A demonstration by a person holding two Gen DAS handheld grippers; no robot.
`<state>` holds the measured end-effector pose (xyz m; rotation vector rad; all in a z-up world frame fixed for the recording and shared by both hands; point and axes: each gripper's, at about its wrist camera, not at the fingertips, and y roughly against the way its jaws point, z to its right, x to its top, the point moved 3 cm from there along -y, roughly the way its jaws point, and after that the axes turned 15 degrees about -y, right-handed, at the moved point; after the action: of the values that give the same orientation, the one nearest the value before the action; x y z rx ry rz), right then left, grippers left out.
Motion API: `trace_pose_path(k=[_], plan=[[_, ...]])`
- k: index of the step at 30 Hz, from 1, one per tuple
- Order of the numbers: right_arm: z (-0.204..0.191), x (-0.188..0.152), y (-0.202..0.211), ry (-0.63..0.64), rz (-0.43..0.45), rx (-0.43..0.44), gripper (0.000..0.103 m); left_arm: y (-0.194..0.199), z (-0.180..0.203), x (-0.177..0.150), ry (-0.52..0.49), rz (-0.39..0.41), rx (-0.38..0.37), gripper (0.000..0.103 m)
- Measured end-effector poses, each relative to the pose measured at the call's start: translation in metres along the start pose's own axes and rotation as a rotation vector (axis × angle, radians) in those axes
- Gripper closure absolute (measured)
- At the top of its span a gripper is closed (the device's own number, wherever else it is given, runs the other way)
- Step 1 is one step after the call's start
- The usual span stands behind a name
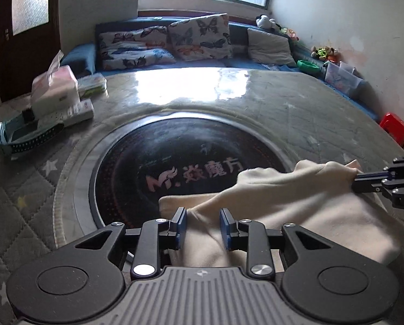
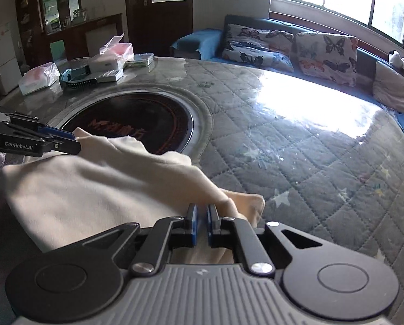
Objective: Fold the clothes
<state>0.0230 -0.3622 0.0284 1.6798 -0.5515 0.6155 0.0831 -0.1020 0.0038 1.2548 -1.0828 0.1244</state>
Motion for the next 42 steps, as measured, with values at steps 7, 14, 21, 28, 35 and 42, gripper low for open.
trace_pose_path(k=[7, 14, 21, 28, 35, 42], plan=[[-0.020, 0.016, -0.012, 0.020, 0.013, 0.047, 0.094, -0.015, 0.012, 0.017, -0.021, -0.001, -0.020, 0.073], [-0.025, 0.021, -0.030, 0.026, 0.006, 0.024, 0.094, -0.021, 0.012, 0.022, -0.023, -0.007, -0.005, 0.071], [-0.036, 0.024, -0.038, 0.036, -0.001, 0.047, 0.092, -0.029, 0.026, 0.028, -0.067, -0.031, 0.005, 0.062], [-0.042, 0.022, -0.028, 0.044, 0.027, 0.052, 0.090, -0.019, 0.011, 0.023, -0.019, -0.032, 0.021, 0.061], [-0.070, 0.005, 0.005, 0.116, 0.053, 0.124, 0.084, 0.015, -0.002, -0.002, 0.009, -0.005, 0.050, 0.060], [-0.104, -0.027, 0.025, 0.187, 0.024, 0.228, 0.079, 0.044, -0.001, -0.035, -0.010, 0.016, 0.079, 0.060]])
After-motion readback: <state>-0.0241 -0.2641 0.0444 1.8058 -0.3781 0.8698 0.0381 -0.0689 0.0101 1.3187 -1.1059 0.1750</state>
